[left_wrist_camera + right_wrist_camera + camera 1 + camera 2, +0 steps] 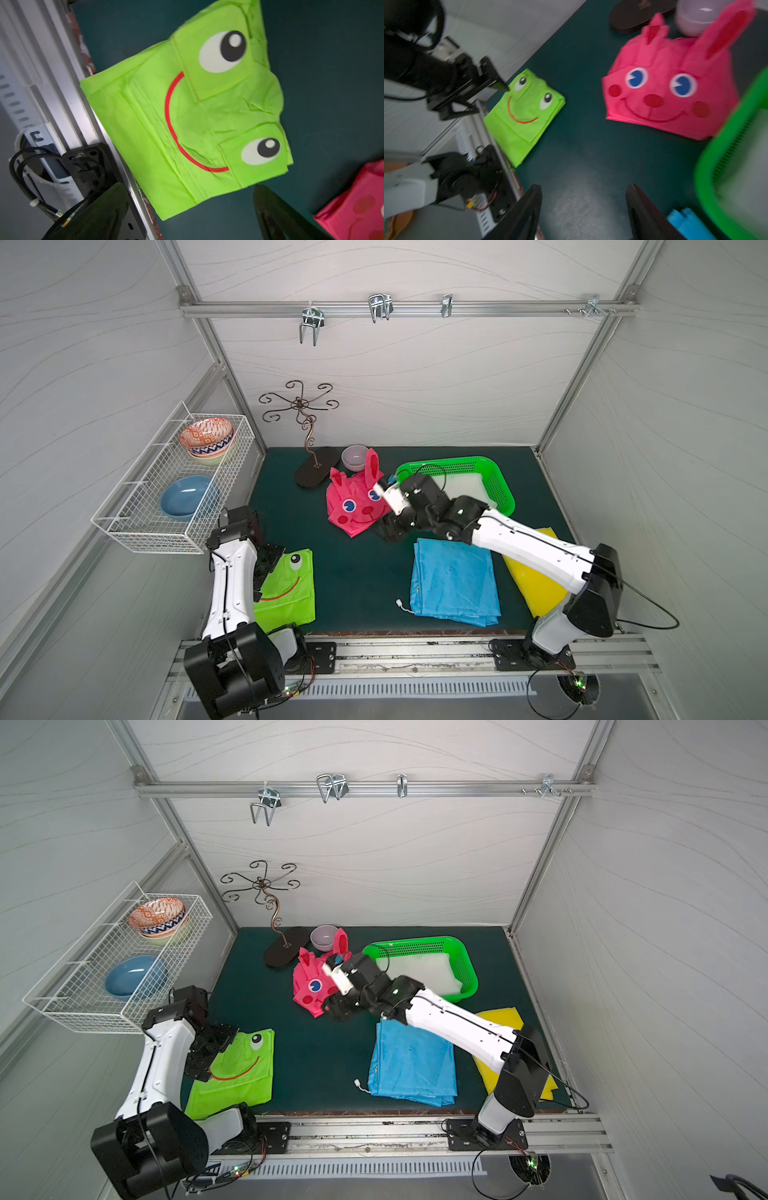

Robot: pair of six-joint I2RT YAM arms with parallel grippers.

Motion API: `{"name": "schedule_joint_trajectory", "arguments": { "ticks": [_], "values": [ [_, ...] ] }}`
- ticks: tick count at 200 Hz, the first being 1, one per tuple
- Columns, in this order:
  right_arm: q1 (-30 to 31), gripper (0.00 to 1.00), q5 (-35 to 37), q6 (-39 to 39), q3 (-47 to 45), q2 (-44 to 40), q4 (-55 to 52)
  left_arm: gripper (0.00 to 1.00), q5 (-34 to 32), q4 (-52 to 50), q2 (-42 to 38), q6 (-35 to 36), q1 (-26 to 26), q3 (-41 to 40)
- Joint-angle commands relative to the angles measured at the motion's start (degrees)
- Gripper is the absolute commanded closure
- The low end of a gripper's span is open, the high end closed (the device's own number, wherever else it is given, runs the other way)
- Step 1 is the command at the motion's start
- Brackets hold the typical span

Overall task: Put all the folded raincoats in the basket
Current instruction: Move the raincoat to the center of the board.

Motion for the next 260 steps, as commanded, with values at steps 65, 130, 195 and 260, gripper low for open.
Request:
{"name": "schedule_joint_trajectory", "arguments": {
  "ticks": [65, 130, 195, 260],
  "values": [
    [8.51, 0.35, -25.03, 44.27, 3.77, 29.07, 24.4, 0.01, 5.62, 4.04, 4.81, -3.43, 12.21, -7.63],
    [13.16, 0.33, -25.18, 57.36, 5.61, 38.59, 31.76, 0.01, 9.55, 1.33, 3.05, -0.33, 14.48, -3.62],
    [12.01, 0.38, -27.09, 63.03, 8.15, 45.54, 37.22, 0.01, 6.79, 0.23, -0.01, -0.1, 15.11, -2.04],
    [8.23, 0.94, -28.08, 54.05, 4.17, 41.1, 34.45, 0.01, 16.92, 4.18, -3.12, 6.68, 15.07, -3.32]
  ]
}}
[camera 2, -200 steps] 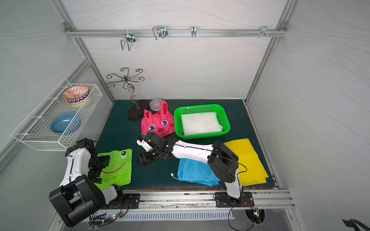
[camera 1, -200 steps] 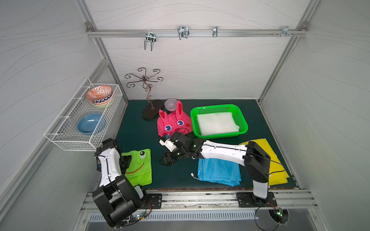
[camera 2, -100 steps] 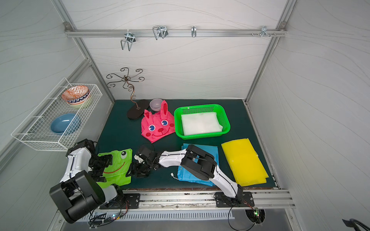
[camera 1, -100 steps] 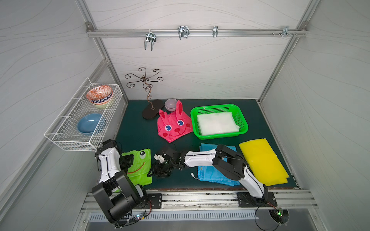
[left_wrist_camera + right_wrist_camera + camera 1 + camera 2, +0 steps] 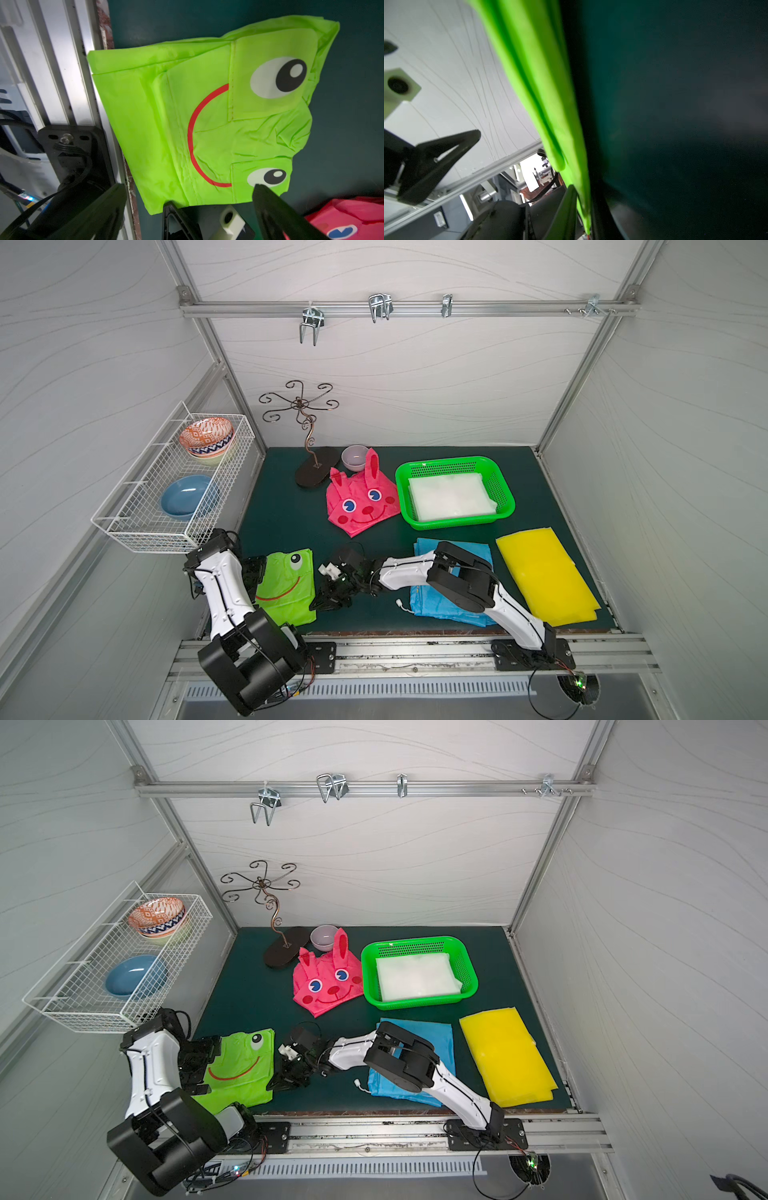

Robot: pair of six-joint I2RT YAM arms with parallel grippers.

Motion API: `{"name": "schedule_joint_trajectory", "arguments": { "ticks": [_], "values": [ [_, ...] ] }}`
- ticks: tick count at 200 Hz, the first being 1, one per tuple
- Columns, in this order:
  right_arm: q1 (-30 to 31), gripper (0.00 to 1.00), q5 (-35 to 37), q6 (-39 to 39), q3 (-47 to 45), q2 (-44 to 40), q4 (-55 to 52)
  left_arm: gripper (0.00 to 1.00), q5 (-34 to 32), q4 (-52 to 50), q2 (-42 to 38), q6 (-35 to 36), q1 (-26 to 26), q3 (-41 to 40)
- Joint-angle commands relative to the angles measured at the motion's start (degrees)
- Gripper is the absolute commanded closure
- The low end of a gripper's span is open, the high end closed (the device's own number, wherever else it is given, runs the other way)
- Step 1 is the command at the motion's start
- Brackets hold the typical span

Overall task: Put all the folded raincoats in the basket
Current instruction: Move the raincoat to the center of the board.

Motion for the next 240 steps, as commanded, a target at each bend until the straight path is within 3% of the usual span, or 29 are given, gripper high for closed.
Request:
{"name": "schedule_joint_trajectory", "arguments": {
  "ticks": [1, 34, 62, 118, 146, 170, 179, 215, 240],
  "values": [
    [-2.23, 0.94, 0.41, -6.13, -2.53, -2.71, -5.32, 0.01, 5.98, 1.84, -2.23, 4.77, 0.2, 0.06],
    [-5.34, 0.98, -1.08, -8.11, -10.66, -10.01, -3.91, 0.01, 5.84, 3.43, -5.65, 4.7, -2.14, -1.17],
    [-8.12, 0.99, -2.85, -13.01, -15.42, -16.19, -9.54, 0.01, 5.63, 3.66, -5.39, 3.72, -6.67, -1.32],
    [-14.01, 1.0, 0.29, -30.72, -20.39, -29.11, -31.25, 0.01, 3.79, 5.79, -1.96, -0.99, -19.79, -3.45],
    [-16.95, 1.0, 0.17, -34.19, -25.47, -32.78, -34.43, 0.01, 4.75, 9.48, -1.56, -2.21, -26.82, -6.09],
    [-17.31, 1.0, -1.02, -36.51, -28.61, -33.32, -36.44, 0.01, 3.61, 12.63, -0.61, -2.87, -36.27, -9.78],
    [-17.3, 0.95, -1.43, -37.35, -29.85, -33.57, -36.29, 0.01, 3.43, 13.46, 0.31, -2.81, -38.71, -10.87],
    [-18.32, 0.6, 5.37, -40.31, -31.75, -37.02, -38.91, 0.01, 4.84, 15.36, 3.93, 2.46, -42.35, -12.43],
    [-19.89, 0.49, 8.45, -42.12, -31.66, -39.4, -39.24, 0.01, 4.64, 17.39, 3.78, 4.95, -45.22, -12.84]
  ]
}}
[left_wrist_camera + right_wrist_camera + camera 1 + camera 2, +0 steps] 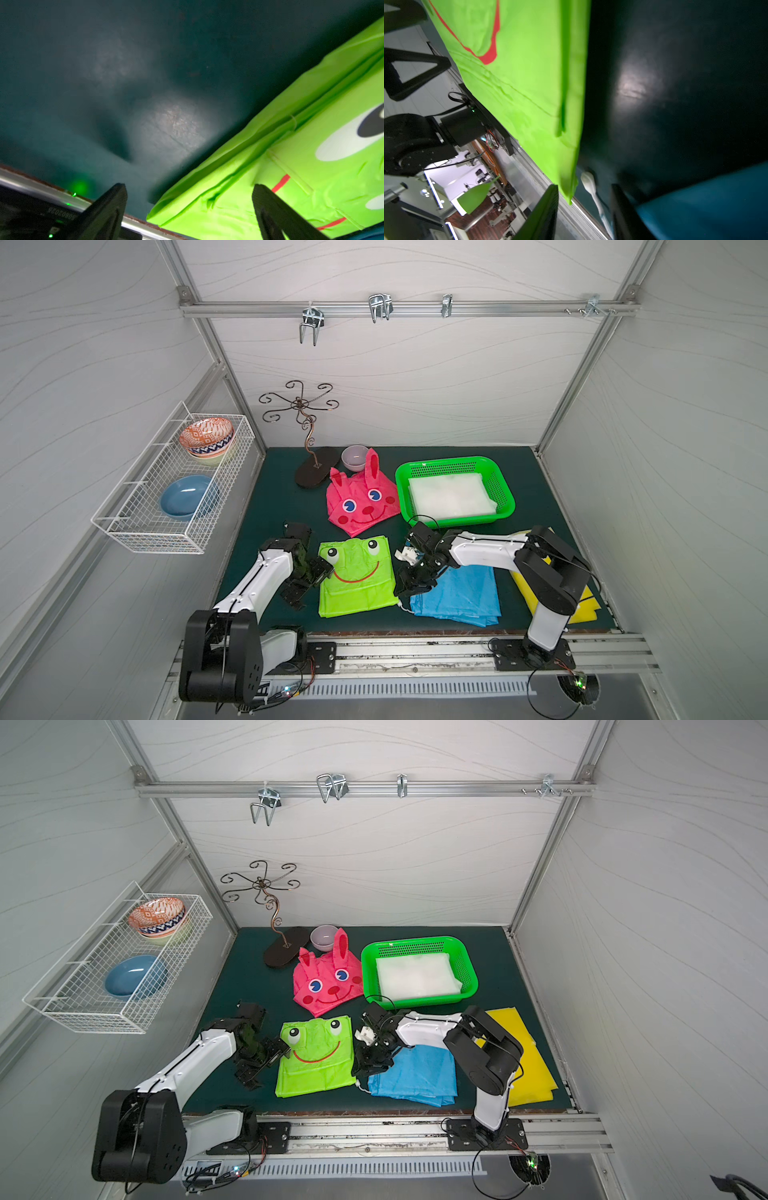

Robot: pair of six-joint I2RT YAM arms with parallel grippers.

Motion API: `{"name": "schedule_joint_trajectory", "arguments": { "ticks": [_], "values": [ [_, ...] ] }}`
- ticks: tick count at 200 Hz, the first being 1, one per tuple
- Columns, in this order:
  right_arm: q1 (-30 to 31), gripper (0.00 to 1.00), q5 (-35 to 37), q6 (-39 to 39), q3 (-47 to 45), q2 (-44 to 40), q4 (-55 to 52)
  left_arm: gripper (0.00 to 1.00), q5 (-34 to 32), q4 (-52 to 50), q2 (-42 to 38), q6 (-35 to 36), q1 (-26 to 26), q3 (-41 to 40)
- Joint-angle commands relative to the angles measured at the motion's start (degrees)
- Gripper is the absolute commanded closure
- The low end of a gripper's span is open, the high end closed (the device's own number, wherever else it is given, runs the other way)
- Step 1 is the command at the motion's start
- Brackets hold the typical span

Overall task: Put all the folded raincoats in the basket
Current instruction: Move the raincoat to the center of the board, then pick up the raincoat from the center of the board.

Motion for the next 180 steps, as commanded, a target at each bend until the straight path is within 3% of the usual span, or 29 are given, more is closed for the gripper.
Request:
{"name": "schedule_joint_trajectory", "arguments": {
  "ticks": [1, 22, 51, 96, 132, 151, 169, 180],
  "values": [
    [-1.73, 0.48, 4.31, -3.56, 0.49, -4.05, -1.81, 0.01, -0.52, 3.13, -0.46, 3.55, -2.59, 0.02],
    [-2.37, 0.46, 7.12, -4.35, 0.53, -3.68, 1.09, 0.06, -3.64, 8.28, -3.1, 2.64, -4.02, -3.53],
    [1.29, 0.46, 13.56, -2.92, 2.17, -0.44, 6.29, 0.16, -3.37, 15.07, -3.92, 0.24, -4.09, -7.49],
    [-0.77, 0.46, 6.0, 5.23, 1.74, 5.9, 16.33, 0.24, -1.96, 18.48, -7.47, 0.22, -4.13, -10.53],
    [-1.67, 0.46, -0.36, 9.0, 0.05, 9.01, 23.43, 0.38, 6.33, 25.69, -7.48, 1.18, -4.14, -13.46],
    [-2.21, 0.46, -2.5, 11.73, -1.24, 10.17, 27.69, 0.5, 9.15, 27.86, -4.32, 1.42, -4.12, -13.62],
    [-2.32, 0.5, -3.49, 12.6, -2.03, 10.39, 29.74, 0.68, 9.31, 27.32, -1.55, 1.91, -4.11, -12.66],
    [-2.37, 0.54, -3.63, 12.66, -2.32, 10.07, 30.42, 0.9, 9.63, 27.05, -0.28, 1.9, -4.14, -12.22]
  ]
}}
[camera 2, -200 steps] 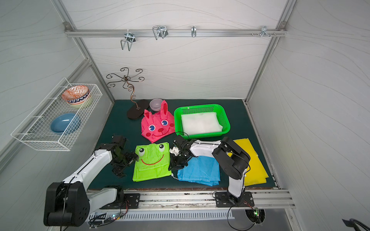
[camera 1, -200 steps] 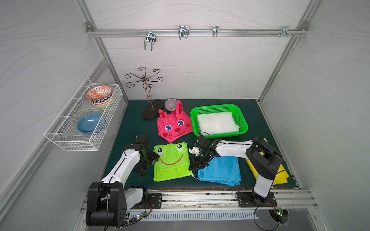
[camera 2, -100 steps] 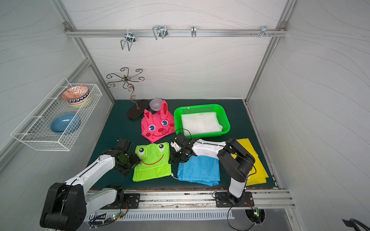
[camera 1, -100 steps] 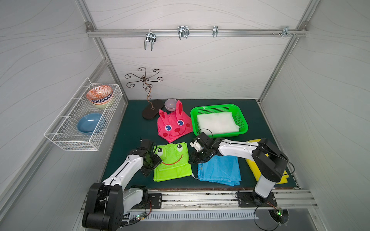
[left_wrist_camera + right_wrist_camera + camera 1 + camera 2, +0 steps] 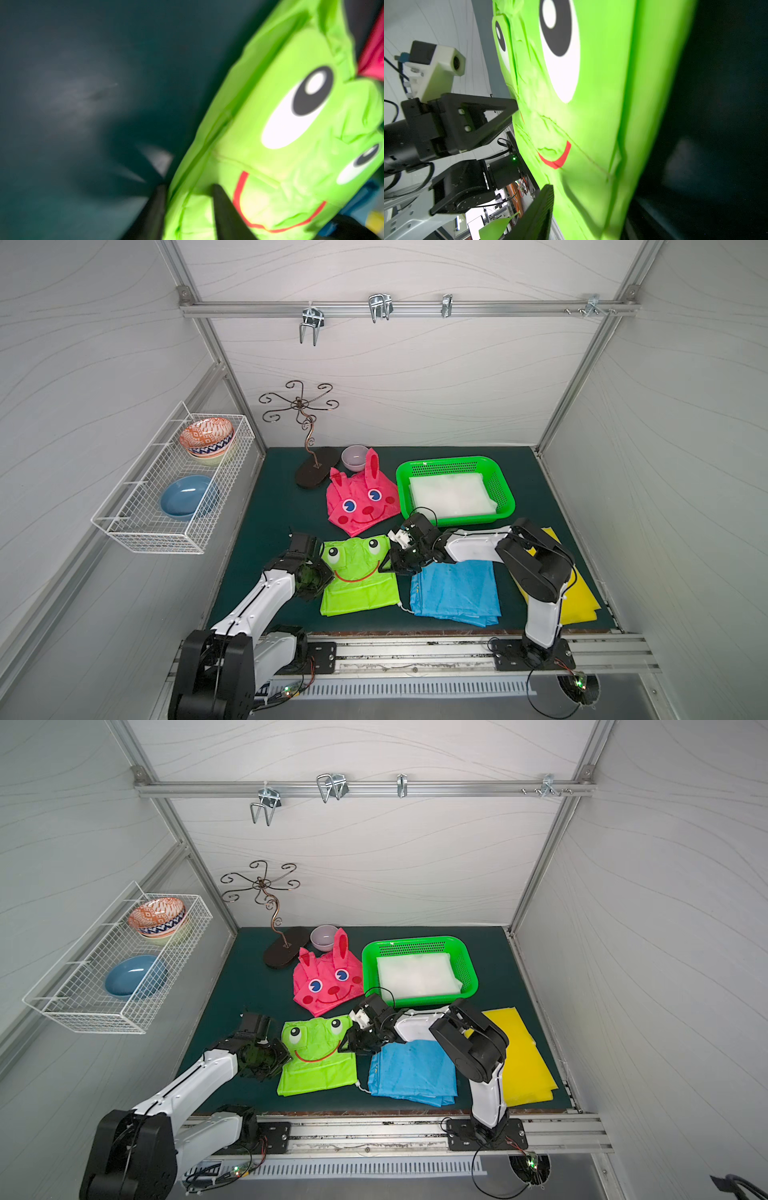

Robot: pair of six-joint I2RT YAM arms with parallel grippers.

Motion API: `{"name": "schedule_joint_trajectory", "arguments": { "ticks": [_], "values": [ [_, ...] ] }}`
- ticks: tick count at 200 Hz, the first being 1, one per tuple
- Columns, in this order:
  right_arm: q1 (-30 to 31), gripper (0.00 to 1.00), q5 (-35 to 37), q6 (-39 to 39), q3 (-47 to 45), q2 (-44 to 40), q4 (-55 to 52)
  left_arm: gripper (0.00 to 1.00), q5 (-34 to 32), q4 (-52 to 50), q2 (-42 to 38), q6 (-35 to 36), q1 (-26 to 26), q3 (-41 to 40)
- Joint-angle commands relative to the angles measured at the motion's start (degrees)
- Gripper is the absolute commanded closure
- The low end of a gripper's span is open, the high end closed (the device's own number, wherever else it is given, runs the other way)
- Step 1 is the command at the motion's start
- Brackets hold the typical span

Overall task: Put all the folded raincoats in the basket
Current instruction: Pick up the raincoat from the center of the board.

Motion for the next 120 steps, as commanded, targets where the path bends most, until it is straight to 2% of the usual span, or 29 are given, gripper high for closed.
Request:
{"name": "schedule_joint_trajectory", "arguments": {
  "ticks": [1, 6, 35, 96, 120],
  "values": [
    [0.02, 0.54, -1.5, 2.06, -1.88, 1.78, 3.42, 0.92, 5.45, 6.58, 4.61, 0.47, -0.47, -1.76],
    [0.0, 0.56, -1.41, 1.95, -1.97, 1.61, 3.5, 1.0, 5.54, 6.34, 4.96, 0.4, -0.42, -1.58],
    [-0.18, 0.7, -1.46, 1.23, -2.3, 0.38, 4.43, 1.0, 6.56, 4.99, 5.07, 0.35, -0.42, -0.38],
    [-2.11, 0.87, -3.94, 1.54, -2.66, -5.87, 4.14, 1.0, 11.22, 0.88, -5.77, 1.73, -0.46, 2.61],
    [-2.12, 0.88, -4.88, -0.09, -0.19, -10.81, -0.56, 1.0, 13.76, -1.76, -9.19, 2.52, -0.41, 5.43]
  ]
}}
